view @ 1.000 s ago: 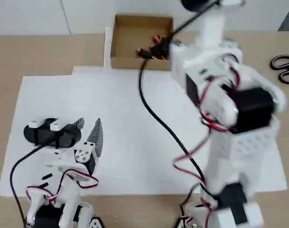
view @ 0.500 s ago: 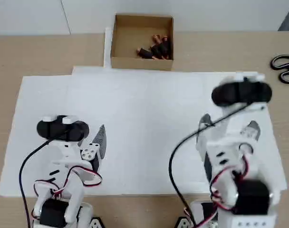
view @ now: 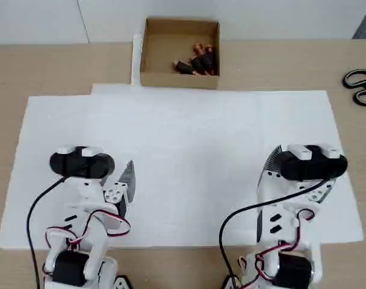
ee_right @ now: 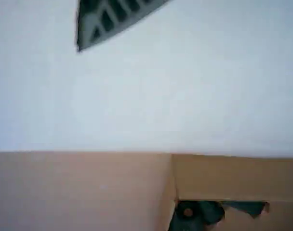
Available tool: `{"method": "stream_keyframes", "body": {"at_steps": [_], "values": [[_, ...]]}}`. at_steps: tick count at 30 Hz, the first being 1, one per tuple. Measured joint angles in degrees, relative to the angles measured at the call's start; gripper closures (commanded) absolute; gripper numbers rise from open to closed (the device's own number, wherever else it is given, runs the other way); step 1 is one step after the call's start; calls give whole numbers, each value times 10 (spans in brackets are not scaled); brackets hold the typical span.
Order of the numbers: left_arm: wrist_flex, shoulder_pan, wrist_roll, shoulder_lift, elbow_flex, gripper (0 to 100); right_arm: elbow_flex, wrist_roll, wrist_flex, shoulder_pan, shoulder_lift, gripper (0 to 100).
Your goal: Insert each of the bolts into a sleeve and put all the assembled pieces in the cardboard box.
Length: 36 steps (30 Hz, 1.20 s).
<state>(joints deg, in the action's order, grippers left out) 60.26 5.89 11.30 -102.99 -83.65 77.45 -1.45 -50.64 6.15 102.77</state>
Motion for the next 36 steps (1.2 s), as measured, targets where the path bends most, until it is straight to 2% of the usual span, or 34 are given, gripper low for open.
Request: {"method": "stream_keyframes", "body": {"at_steps": [9, 17, 36], "values": [[0, 0, 0, 0, -95, 860, 65, 0, 2, -1, 4, 603], [0, 0, 0, 0, -98, 860, 182, 0, 0, -1, 3, 603], [0, 0, 0, 0, -98, 860, 185, 2, -23, -1, 4, 603]]}}
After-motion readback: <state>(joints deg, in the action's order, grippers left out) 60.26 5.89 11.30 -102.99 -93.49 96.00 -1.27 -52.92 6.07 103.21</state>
